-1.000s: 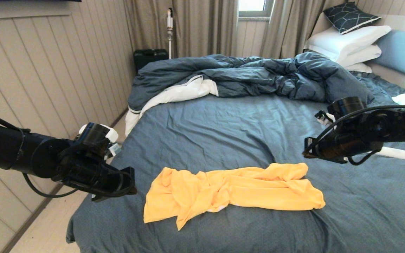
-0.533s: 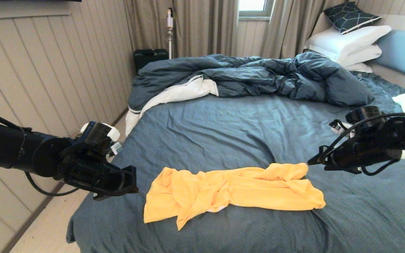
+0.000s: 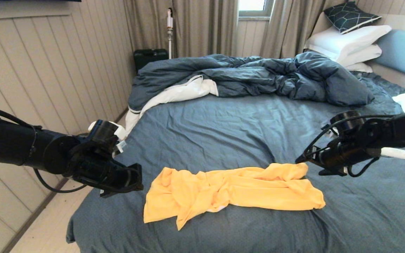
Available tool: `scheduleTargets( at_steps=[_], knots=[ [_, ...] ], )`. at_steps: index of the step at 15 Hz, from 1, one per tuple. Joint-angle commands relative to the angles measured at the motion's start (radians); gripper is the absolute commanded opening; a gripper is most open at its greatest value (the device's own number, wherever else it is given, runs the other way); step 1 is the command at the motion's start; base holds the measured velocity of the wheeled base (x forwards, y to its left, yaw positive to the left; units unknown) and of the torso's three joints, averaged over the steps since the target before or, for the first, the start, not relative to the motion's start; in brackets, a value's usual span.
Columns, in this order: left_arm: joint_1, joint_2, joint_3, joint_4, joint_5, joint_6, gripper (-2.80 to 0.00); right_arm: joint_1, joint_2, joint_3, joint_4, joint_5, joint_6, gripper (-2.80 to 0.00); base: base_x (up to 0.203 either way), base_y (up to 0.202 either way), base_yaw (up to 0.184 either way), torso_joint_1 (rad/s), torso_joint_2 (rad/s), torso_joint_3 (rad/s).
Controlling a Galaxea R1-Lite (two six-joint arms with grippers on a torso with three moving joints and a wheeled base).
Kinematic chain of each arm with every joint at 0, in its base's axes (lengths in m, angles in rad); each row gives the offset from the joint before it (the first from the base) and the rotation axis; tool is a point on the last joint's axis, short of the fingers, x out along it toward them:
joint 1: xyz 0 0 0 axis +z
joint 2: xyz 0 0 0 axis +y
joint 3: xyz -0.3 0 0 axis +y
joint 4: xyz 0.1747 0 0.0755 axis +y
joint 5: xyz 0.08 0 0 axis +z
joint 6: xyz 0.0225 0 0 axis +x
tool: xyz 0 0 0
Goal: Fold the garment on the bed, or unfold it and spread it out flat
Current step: Fold the yellow T-shirt
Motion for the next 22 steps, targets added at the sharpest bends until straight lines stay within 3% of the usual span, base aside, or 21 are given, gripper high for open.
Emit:
scheduleTargets(
  at_steps=[1, 4, 7, 9, 11, 17, 22],
  knots=[
    [-0.001, 0.01, -0.005, 0.001, -0.001, -0.003, -2.8, 0.017, 0.041, -0.034, 0.016, 0.001, 0.045, 0.0, 0.0, 0.0, 0.0, 0.0, 0.0, 0.0],
    [-0.001, 0.014, -0.01, 0.001, -0.001, -0.004, -2.8, 0.024, 0.058, -0.07, 0.035, 0.0, 0.094, 0.0, 0.0, 0.0, 0.0, 0.0, 0.0, 0.0],
    [-0.001, 0.021, -0.008, 0.001, 0.001, -0.003, -2.8, 0.024, -0.006, -0.027, 0.073, 0.013, 0.081, 0.0, 0.0, 0.0, 0.0, 0.0, 0.0, 0.0],
    [-0.002, 0.031, -0.008, 0.001, -0.001, -0.004, -2.8, 0.02, -0.054, 0.025, 0.084, 0.109, -0.005, 0.0, 0.0, 0.0, 0.0, 0.0, 0.0, 0.0],
    [-0.002, 0.033, -0.007, 0.002, -0.001, -0.004, -2.8, 0.023, -0.063, 0.042, 0.087, 0.139, -0.063, 0.0, 0.0, 0.0, 0.0, 0.0, 0.0, 0.0],
    [-0.002, 0.048, -0.008, 0.001, -0.001, -0.004, -2.8, 0.039, -0.054, 0.099, 0.086, 0.143, -0.126, 0.0, 0.0, 0.0, 0.0, 0.0, 0.0, 0.0],
    [-0.002, 0.051, -0.013, 0.001, -0.001, -0.004, -2.8, 0.049, -0.028, 0.105, 0.087, 0.143, -0.228, 0.0, 0.0, 0.0, 0.0, 0.0, 0.0, 0.0]
  ],
)
